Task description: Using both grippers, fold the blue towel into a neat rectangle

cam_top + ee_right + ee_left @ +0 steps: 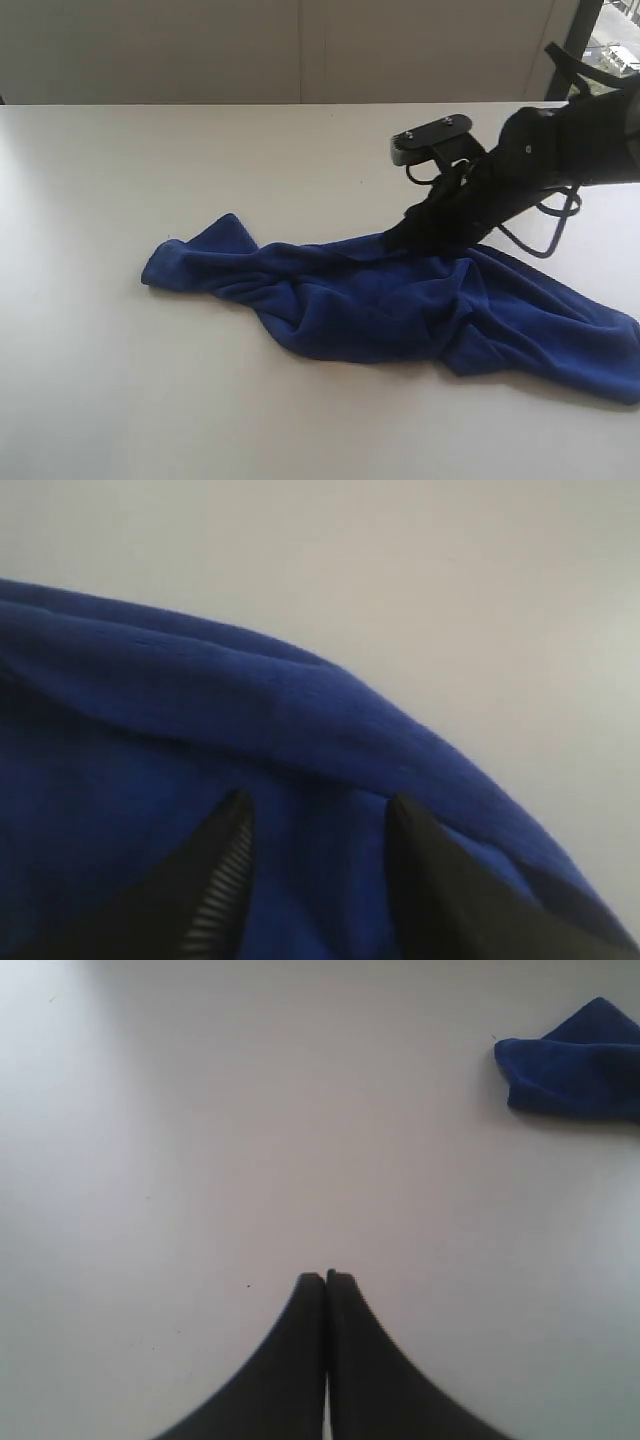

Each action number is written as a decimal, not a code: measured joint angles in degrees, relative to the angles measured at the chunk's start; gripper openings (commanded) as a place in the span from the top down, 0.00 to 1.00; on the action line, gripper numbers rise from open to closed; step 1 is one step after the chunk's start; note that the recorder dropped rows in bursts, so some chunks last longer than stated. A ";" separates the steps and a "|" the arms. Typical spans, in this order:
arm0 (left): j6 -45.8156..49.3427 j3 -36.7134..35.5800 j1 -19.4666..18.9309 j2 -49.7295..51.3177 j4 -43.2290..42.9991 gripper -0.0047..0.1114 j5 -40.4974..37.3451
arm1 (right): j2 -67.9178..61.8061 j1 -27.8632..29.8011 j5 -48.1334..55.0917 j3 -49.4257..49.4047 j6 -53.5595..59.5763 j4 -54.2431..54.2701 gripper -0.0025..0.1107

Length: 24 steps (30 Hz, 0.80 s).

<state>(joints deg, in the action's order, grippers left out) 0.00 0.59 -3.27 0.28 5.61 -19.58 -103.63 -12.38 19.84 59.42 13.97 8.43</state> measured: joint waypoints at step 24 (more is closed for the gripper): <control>0.00 0.00 0.00 0.00 0.00 0.96 0.00 | -4.06 -7.65 -1.49 3.57 9.21 5.02 0.55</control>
<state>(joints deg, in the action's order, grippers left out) 0.00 0.59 -3.27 0.28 5.61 -19.58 -107.68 -20.03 18.35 62.99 23.18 13.45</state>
